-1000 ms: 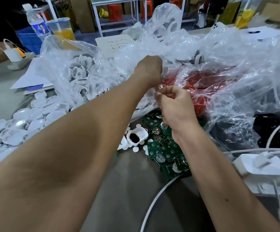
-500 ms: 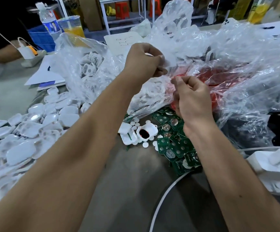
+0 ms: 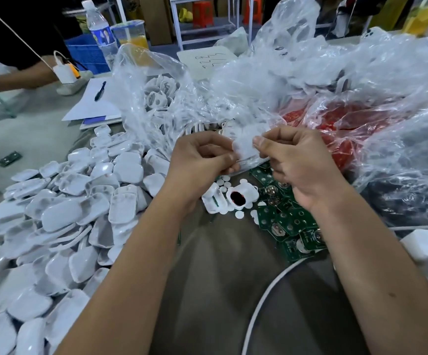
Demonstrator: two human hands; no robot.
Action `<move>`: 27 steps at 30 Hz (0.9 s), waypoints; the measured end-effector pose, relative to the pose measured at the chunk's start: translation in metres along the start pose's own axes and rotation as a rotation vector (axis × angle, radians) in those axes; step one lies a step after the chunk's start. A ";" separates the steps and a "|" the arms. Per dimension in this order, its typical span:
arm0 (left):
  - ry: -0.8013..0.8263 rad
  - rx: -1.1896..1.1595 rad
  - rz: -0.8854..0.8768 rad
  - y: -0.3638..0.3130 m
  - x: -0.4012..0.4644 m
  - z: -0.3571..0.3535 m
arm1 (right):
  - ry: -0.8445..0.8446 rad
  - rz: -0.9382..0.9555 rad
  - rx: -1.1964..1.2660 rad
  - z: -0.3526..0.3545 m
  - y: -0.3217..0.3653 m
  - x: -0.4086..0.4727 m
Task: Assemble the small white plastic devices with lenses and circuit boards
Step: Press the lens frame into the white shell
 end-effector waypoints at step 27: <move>0.169 1.046 -0.138 -0.014 -0.013 -0.046 | -0.091 0.046 -0.082 0.012 -0.001 0.002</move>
Point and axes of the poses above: each hand's wrist, its own x-axis towards the middle knuckle, its own z-axis out of the back of the hand, y = z × x, the point moved 10 cm from there along x, towards the middle knuckle, and after that the axes turned 9 degrees about y, right-handed, at the moved point
